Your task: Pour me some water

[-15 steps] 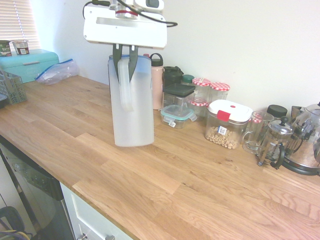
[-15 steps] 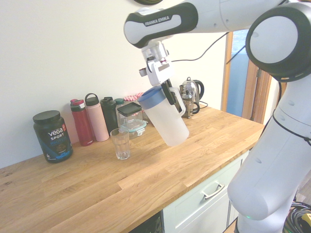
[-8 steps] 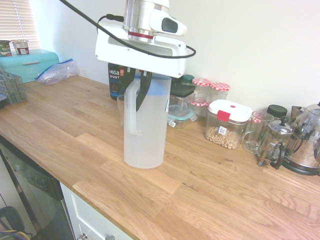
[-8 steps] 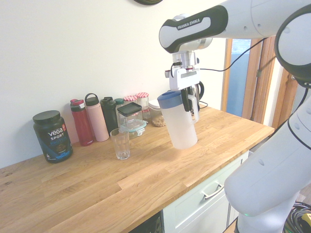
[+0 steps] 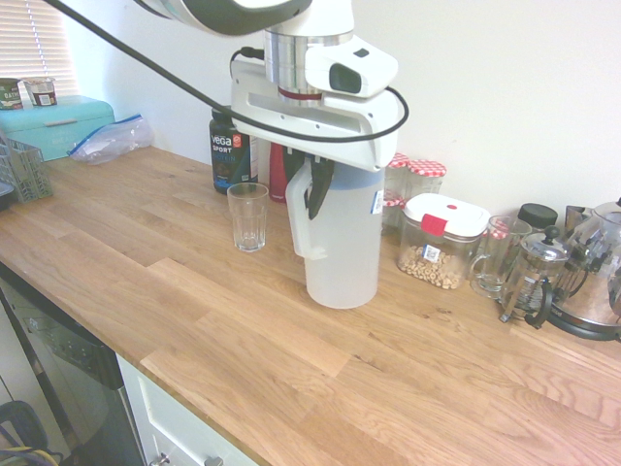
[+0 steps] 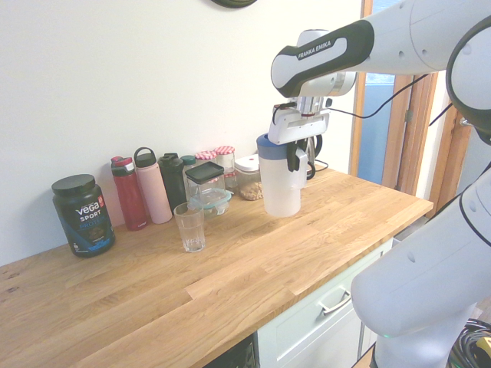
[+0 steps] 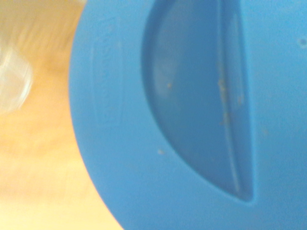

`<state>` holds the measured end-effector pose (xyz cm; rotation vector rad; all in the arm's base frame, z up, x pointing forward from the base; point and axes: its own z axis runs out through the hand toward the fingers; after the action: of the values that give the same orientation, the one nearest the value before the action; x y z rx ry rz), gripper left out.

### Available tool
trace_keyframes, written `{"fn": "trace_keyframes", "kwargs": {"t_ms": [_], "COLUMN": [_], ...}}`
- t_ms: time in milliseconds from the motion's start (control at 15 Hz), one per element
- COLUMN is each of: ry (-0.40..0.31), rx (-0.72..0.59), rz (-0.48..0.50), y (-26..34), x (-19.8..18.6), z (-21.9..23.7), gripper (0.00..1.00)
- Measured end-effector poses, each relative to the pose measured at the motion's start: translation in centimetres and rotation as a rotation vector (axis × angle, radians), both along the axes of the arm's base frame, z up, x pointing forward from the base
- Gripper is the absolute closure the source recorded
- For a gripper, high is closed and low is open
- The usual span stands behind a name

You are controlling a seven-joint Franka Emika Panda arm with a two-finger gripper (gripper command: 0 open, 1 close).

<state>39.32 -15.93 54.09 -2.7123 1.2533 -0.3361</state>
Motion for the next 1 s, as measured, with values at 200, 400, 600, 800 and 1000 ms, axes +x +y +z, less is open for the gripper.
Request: {"fn": "trace_keyframes", "kwargs": {"t_ms": [200, 400, 600, 800, 1000], "ry": [0.022, 0.050, 0.054, 0.062, 0.063], "rx": [0.049, 0.067, 0.071, 0.074, 0.049], "rz": [-0.039, -0.062, -0.081, -0.096, -0.069], "y": [-1.1, -2.3, -3.3, -4.7, -5.2], "x": [0.6, 0.8, 0.8, 0.8, 1.3], "z": [-1.9, -3.1, -3.3, -3.7, -4.1], "gripper": [1.00, 1.00, 1.00, 1.00, 1.00]}}
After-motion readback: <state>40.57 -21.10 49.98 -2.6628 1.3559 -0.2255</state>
